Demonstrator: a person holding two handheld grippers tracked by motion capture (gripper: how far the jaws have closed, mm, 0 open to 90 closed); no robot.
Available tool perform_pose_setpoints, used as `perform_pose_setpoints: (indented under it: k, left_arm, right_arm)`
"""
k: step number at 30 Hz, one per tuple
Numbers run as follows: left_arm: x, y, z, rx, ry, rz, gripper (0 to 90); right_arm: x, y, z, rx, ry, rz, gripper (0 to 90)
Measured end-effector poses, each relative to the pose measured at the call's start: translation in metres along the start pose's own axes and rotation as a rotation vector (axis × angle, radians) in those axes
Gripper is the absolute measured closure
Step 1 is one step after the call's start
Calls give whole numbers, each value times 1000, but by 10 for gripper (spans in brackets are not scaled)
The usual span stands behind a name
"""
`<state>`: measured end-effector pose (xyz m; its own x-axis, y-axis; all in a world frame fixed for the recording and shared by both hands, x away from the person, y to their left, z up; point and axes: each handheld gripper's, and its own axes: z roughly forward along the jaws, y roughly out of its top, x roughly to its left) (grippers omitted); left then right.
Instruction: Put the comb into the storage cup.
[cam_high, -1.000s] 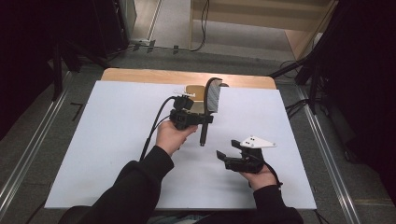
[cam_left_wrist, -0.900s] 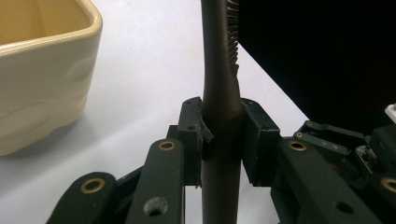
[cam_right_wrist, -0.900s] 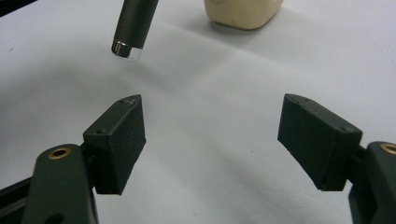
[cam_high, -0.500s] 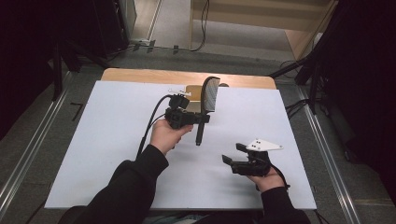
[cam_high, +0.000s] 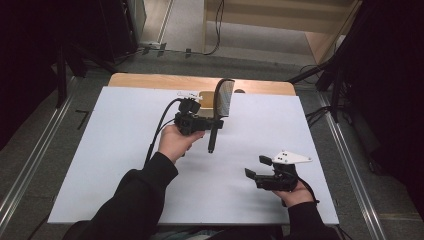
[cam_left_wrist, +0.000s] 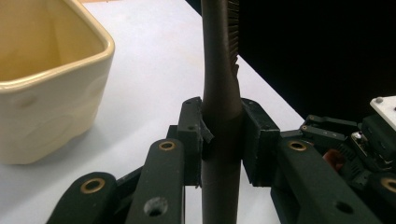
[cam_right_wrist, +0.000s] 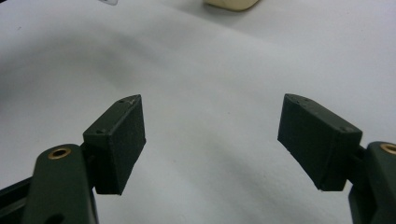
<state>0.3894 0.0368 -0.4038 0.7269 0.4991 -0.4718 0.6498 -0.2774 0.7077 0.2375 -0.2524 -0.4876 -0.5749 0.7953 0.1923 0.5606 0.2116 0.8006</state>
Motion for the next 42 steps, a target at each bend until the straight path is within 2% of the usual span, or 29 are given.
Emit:
perform_pose_setpoints:
  k: [10,17,21,23,28,32,40,42]
  left_arm:
    - [1,10,0,-13,2,-1,728]
    - [2,22,-1,-21,14,14,728]
    - [3,27,-1,-24,21,22,728]
    - [2,30,0,-22,32,35,728]
    - [3,35,2,-23,46,58,728]
    - [5,39,2,-26,42,53,728]
    - [11,52,-5,-58,41,33,728]
    - [14,56,-8,-76,30,21,728]
  right_arm:
    - [-1,-3,-6,12,14,-7,215]
    - [-3,-5,-11,15,22,-9,215]
    - [-4,-5,-13,13,8,-10,215]
    - [-5,-5,-15,8,6,0,215]
    - [-5,-6,-15,10,2,-11,215]
    - [-5,-6,-15,15,5,-11,215]
    - [-5,-6,-15,19,5,-13,215]
    - [-5,-6,-15,22,6,-13,215]
